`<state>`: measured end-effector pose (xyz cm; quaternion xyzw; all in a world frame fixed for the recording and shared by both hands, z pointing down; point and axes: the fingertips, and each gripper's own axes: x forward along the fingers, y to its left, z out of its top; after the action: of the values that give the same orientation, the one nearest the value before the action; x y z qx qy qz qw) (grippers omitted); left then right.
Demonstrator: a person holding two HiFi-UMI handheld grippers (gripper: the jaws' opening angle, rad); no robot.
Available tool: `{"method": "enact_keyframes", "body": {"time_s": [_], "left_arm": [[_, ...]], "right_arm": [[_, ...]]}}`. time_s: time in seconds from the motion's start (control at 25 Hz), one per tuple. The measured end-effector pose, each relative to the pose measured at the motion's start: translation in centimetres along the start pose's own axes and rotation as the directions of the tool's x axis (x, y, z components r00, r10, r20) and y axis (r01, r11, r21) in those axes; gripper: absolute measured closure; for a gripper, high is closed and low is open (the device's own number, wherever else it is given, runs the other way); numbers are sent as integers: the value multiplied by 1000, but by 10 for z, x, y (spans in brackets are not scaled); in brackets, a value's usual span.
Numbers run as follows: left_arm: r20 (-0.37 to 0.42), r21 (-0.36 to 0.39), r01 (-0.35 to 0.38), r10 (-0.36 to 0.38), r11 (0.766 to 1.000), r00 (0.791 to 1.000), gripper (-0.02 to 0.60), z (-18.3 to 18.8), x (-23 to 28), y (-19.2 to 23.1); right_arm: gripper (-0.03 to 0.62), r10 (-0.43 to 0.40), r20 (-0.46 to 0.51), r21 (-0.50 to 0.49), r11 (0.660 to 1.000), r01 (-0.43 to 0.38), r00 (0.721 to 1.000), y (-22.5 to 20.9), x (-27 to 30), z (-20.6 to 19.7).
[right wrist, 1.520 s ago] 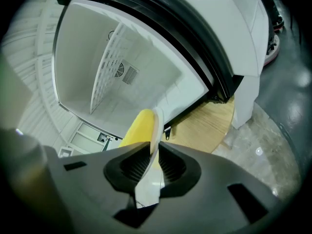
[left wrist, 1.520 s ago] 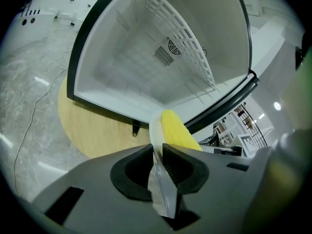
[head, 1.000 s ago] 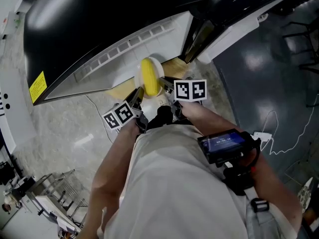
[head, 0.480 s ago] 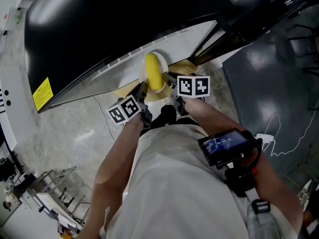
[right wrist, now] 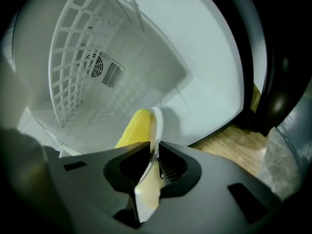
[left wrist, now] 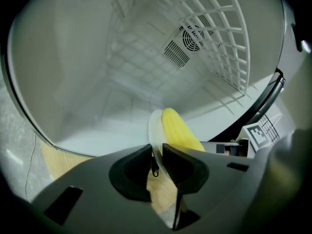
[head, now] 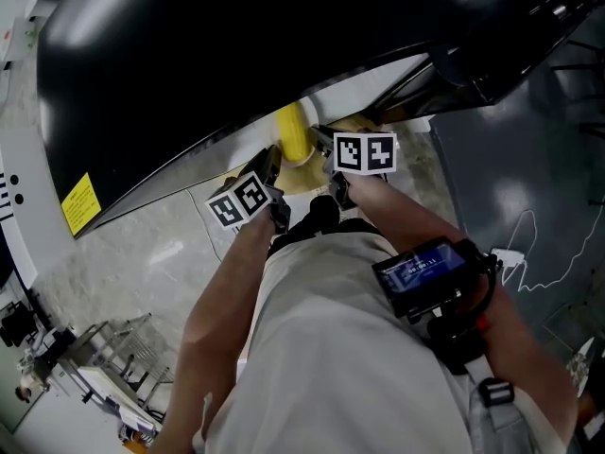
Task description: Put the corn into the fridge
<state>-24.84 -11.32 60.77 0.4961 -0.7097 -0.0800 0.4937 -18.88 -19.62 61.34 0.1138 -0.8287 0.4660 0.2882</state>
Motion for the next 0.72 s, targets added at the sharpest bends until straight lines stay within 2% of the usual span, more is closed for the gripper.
{"method": "enact_keyframes", "body": {"time_s": [0.48,0.72], "left_arm": [[31,46,-42,40,998,999,525,14,16,9],[43,90,-100,96,991,994,525,26,27,16]], "right_arm": [[537,-59,25,-40,997,60,998,-6,21,15],[537,-87,39,-47,995,89,995,-9,32,23]]}}
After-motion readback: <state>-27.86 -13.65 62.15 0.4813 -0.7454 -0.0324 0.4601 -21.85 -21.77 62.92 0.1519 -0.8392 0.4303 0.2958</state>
